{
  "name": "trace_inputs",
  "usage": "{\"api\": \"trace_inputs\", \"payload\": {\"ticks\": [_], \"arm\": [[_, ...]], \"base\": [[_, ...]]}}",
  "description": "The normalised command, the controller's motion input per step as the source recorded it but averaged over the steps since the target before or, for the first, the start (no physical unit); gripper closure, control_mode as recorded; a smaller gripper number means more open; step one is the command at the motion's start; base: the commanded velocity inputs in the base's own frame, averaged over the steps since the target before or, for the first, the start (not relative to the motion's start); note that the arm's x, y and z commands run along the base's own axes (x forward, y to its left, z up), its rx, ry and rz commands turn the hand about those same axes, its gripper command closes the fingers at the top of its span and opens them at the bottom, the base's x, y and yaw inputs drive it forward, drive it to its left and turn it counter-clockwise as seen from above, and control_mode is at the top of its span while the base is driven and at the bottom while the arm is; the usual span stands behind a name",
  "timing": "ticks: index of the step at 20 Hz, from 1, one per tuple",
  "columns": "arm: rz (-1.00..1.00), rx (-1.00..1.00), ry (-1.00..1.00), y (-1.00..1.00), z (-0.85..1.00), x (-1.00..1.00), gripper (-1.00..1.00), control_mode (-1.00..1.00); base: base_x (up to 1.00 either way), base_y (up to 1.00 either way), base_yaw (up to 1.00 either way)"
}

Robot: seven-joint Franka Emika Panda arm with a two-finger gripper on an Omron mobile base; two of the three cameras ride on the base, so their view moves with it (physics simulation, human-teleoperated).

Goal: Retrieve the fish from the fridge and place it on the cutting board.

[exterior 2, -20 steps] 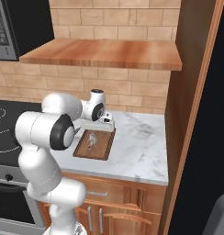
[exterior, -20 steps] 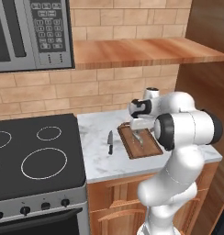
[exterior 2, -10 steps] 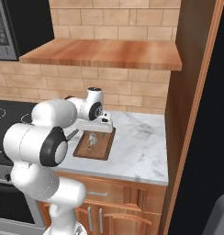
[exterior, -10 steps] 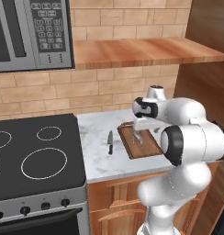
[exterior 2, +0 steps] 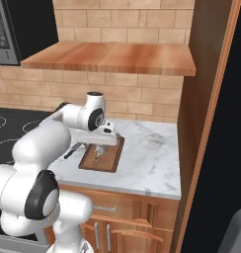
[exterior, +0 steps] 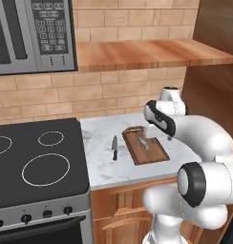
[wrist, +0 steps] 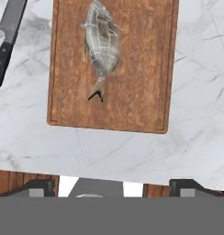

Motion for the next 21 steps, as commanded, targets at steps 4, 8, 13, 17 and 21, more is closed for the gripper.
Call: {"api": "trace_inputs", "payload": {"ticks": [4,8,13,17,21], "arm": [[0.00,0.00,-0.02,0.00,0.38,-0.85,-1.00,-1.00],[0.00,0.00,-0.01,0.00,0.10,-0.57,-1.00,-1.00],[0.00,0.00,0.00,0.00,0.31,-0.51,-1.00,-1.00],[0.00,0.00,0.00,0.00,0.14,-0.44,-1.00,-1.00],[0.00,0.01,-0.01,0.15,-0.01,-0.20,-1.00,-1.00]], "base": [[0.00,0.00,0.00],[0.00,0.00,0.00],[0.00,0.00,0.00],[0.00,0.00,0.00],[0.00,0.00,0.00]]}}
